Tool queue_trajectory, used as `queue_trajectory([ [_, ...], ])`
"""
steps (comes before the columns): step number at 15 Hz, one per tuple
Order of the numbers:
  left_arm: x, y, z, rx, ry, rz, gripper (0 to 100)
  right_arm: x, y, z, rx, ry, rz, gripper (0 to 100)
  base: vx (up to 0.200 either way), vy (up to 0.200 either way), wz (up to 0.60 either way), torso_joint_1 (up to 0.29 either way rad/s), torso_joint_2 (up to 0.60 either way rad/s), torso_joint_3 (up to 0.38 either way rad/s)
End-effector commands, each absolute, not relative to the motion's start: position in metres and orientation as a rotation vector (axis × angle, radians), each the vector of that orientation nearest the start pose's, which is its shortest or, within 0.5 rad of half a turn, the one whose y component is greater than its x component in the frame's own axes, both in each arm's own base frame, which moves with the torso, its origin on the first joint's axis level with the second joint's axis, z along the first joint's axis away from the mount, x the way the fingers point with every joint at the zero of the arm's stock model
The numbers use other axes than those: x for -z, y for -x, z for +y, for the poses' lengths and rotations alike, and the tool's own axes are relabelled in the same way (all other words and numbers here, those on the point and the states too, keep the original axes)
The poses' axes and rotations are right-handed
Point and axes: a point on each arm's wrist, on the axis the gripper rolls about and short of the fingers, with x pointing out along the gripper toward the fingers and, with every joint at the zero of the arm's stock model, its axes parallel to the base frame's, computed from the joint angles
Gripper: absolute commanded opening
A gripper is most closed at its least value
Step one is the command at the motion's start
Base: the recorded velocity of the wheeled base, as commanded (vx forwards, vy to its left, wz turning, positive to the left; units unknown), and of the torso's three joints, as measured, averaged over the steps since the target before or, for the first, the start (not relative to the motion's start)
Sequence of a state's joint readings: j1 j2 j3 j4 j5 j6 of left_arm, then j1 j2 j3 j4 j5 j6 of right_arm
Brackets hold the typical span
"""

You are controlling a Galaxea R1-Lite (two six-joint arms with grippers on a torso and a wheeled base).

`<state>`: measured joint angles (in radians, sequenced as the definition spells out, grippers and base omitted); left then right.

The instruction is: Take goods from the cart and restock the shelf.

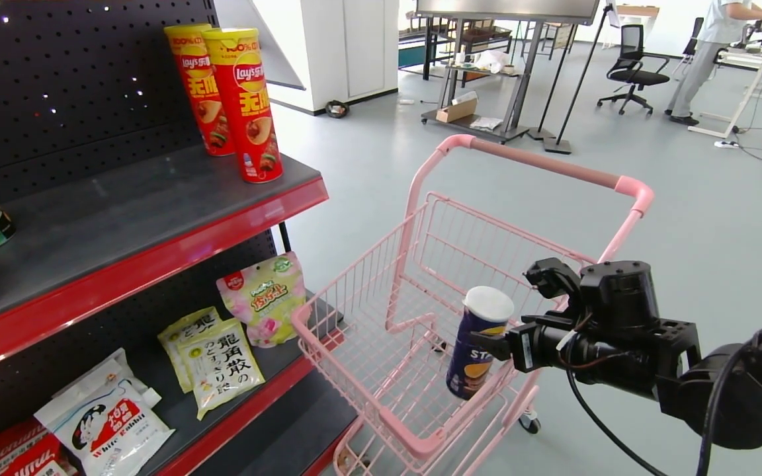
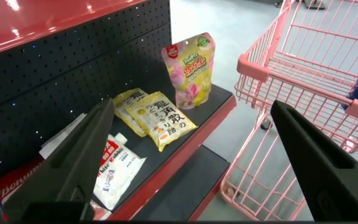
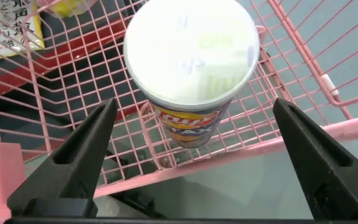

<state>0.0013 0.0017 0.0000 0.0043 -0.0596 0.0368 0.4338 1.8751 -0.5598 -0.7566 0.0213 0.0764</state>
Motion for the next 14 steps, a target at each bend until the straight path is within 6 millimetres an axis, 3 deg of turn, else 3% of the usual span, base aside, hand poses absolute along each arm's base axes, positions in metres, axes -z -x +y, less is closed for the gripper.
queue_trajectory([
  [1,-0.075,0.023,-0.001,0.06,-0.037,0.007,100,-0.072,-0.269,0.126,-0.421,0.05,0.602,100,0.0,0.0,0.0,0.0,0.0,0.0],
  [14,-0.075,0.023,-0.001,0.058,-0.038,0.007,100,-0.058,-0.287,0.137,-0.433,0.049,0.575,100,0.0,0.0,0.0,0.0,0.0,0.0],
])
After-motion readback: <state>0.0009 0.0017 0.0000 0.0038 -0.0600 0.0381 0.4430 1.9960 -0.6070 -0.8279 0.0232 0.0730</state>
